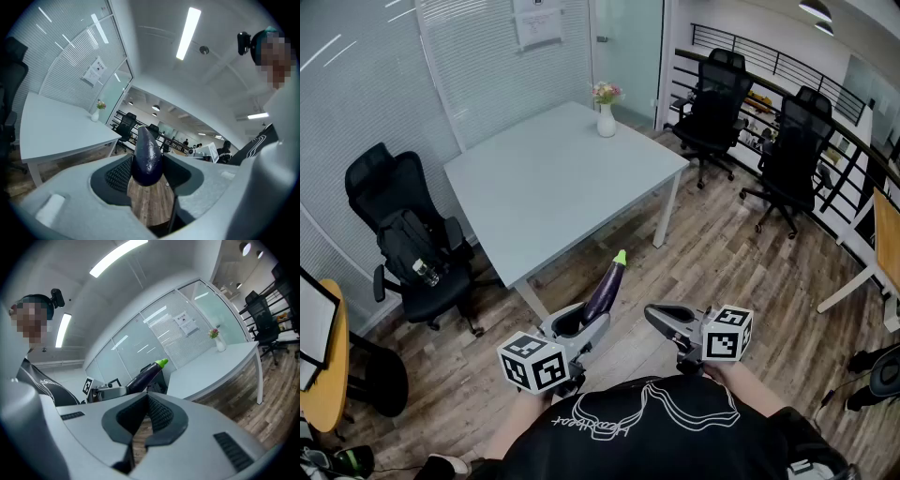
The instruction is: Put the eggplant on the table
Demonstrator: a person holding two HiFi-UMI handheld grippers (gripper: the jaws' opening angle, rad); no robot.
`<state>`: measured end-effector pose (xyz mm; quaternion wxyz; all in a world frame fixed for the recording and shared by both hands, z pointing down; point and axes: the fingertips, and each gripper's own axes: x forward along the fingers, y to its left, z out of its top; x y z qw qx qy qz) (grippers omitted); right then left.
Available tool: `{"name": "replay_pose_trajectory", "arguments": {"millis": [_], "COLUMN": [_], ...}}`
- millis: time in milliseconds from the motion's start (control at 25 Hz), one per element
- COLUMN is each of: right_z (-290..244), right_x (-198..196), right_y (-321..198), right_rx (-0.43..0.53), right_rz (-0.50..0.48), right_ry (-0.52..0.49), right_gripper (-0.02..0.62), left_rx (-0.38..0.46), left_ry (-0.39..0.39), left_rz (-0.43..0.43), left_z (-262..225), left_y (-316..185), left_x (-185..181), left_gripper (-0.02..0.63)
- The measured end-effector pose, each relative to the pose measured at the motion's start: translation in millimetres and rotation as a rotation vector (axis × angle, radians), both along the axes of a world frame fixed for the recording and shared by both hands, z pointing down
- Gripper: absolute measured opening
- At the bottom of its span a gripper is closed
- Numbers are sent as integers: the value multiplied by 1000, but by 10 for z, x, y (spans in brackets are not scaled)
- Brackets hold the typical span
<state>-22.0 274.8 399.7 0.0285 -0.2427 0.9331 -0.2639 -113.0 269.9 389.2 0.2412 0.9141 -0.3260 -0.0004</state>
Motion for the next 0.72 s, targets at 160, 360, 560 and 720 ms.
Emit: {"name": "replay_pose_trajectory", "arguments": {"millis": [160,360,560,720], "right_z": [-53,-40,-82,-39], "right_x": [-69,-172,-107,-59], "right_y": [29,46,7,-98], "right_rx": [18,20,22,4], "right_rz": [3,0,25,56], "right_ry": [11,29,38,6], "right_gripper": [6,6,6,6], "left_rx": [17,30,40,35], "left_ry": [2,16,29,32], "left_rz": [5,4,6,6], "left_z": [-48,-76,-126,-86], "left_y": [57,57,-6,-80], "left_x": [-51,-111,-97,-94], "left_gripper": [210,210,210,210]}}
